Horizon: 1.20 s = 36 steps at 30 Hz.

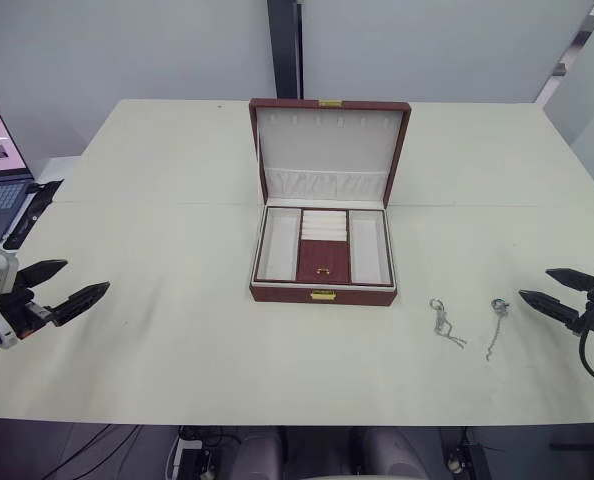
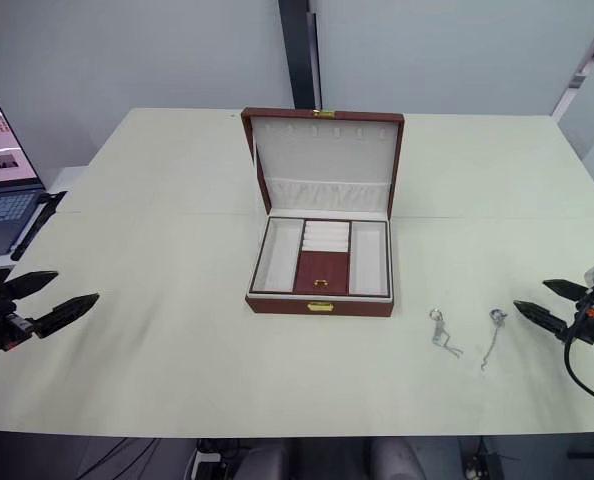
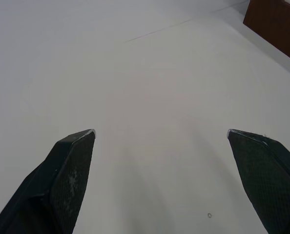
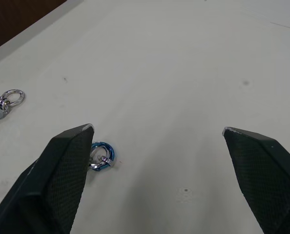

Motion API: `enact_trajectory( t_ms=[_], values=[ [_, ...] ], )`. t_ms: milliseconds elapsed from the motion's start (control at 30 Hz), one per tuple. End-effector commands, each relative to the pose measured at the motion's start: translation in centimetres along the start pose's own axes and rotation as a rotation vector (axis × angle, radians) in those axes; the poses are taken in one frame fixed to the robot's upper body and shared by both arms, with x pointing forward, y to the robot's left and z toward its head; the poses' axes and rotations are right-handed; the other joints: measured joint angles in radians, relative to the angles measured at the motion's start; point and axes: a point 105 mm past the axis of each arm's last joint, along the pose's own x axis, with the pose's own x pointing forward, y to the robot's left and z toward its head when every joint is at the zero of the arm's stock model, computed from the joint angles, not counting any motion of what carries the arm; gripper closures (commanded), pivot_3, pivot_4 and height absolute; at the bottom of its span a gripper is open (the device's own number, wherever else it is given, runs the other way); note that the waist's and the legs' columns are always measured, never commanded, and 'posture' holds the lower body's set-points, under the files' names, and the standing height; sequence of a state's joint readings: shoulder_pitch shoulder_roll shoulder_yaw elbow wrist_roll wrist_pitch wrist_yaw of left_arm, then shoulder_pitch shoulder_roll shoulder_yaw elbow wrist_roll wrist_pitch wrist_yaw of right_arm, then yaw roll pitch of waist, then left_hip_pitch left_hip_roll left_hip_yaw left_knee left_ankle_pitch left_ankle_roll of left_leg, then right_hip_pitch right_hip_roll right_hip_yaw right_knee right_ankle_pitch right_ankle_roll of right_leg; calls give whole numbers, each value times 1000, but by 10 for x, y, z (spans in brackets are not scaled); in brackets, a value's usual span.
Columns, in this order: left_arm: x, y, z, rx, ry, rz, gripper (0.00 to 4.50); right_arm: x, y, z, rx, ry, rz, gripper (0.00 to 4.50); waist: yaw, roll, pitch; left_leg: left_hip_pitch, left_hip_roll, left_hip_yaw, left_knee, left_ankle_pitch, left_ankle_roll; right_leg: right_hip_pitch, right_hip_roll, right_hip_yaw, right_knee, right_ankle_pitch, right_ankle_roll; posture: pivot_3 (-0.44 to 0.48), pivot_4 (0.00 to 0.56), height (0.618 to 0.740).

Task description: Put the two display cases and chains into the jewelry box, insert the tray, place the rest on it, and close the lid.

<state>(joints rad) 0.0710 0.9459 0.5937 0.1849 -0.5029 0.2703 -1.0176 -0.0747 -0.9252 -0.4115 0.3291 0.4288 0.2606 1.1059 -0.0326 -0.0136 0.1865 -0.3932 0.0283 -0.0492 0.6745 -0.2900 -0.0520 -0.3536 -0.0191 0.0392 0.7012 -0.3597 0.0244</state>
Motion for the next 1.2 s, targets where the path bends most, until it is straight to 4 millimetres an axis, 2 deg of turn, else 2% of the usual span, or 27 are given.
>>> enact_trajectory(
  t_ms=[33,133,300,433,533,633,800,933,1200],
  values=[
    [10,-23,12,68,-45,-89,0,-4,5,19,3,-94,-30,13,0,0,0,0,0,0,0,0,0,0,0,0,0,0,0,0,150,740],
    [19,-45,16,74,-69,-163,0,0,19,22,14,-127,-42,13,1,0,0,0,0,0,0,0,0,0,0,0,0,0,0,0,150,740],
    [46,-103,30,98,-142,-380,0,5,52,19,77,-196,-80,13,4,0,0,0,0,-1,0,0,0,1,0,0,0,0,0,0,150,740],
    [59,-132,41,120,-190,-507,0,10,80,17,75,-197,-87,13,5,0,0,0,-1,-1,0,0,0,1,0,0,0,0,0,0,150,740],
    [66,-158,51,152,-243,-626,0,8,80,17,79,-228,-206,13,3,0,-1,0,0,-1,1,0,0,1,0,0,0,0,0,0,150,740],
    [67,-182,57,183,-271,-752,0,4,82,9,68,-214,-290,13,2,1,-1,1,0,0,1,0,0,1,1,1,1,0,0,0,150,740],
    [67,-208,60,232,-306,-890,0,3,80,-10,75,-159,-402,13,1,1,-1,1,0,1,0,0,0,1,1,2,1,0,1,0,150,740],
    [67,-221,61,258,-334,-952,0,7,82,-22,90,-131,-442,13,1,1,-1,2,-1,1,0,0,0,2,2,2,1,0,1,0,150,740],
    [69,-224,60,268,-346,-964,0,17,83,-45,110,-58,-481,13,1,2,-2,2,-1,1,0,0,0,2,2,2,1,0,1,0,150,740]
  ],
)
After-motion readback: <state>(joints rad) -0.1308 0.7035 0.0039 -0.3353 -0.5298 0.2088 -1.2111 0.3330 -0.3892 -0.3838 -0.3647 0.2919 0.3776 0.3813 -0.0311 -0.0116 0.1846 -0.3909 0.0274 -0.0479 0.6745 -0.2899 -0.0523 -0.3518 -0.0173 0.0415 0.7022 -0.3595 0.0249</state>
